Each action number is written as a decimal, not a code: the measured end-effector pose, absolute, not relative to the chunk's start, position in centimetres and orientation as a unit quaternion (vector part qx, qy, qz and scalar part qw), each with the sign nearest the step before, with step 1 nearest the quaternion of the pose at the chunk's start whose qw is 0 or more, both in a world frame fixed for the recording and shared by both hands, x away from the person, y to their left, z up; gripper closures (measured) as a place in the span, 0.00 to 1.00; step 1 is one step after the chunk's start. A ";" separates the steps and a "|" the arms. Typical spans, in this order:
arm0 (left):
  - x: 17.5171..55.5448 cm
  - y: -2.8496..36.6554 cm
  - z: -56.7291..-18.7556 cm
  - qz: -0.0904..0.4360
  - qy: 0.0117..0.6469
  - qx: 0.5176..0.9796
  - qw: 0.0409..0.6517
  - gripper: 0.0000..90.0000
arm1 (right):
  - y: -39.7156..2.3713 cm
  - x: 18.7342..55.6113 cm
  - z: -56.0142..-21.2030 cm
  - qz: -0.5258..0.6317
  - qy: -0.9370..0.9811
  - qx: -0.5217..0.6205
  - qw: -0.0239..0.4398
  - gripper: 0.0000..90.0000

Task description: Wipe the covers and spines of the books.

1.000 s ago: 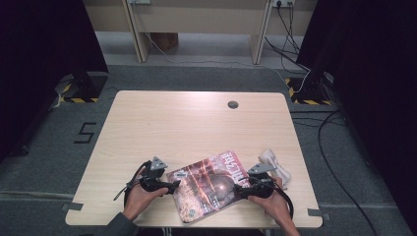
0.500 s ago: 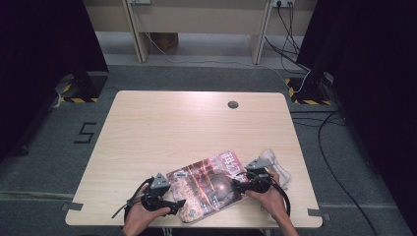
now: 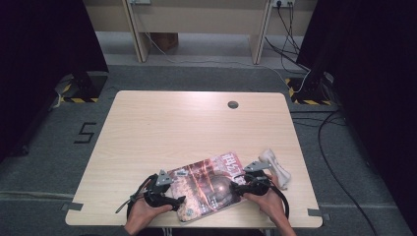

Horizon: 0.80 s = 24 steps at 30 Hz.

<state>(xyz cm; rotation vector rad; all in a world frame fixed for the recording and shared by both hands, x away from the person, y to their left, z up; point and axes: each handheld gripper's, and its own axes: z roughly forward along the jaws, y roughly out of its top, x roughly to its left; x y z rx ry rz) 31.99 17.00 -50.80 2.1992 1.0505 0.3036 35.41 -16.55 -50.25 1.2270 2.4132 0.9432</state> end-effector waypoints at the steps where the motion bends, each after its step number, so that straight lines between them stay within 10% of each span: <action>1: 32.2 17.1 -50.8 0.120 0.404 0.842 0.336 0.16 | -16.6 35.1 -50.3 0.325 0.833 0.427 0.133 0.30; 16: 36.1 18.8 -50.5 0.162 0.434 0.829 0.313 0.16 | -15.8 31.1 -49.7 0.310 0.852 0.406 0.119 0.39; 24: 36.4 18.9 -50.6 0.158 0.449 0.816 0.329 0.22 | -15.8 34.7 -48.1 0.359 0.840 0.380 0.148 0.45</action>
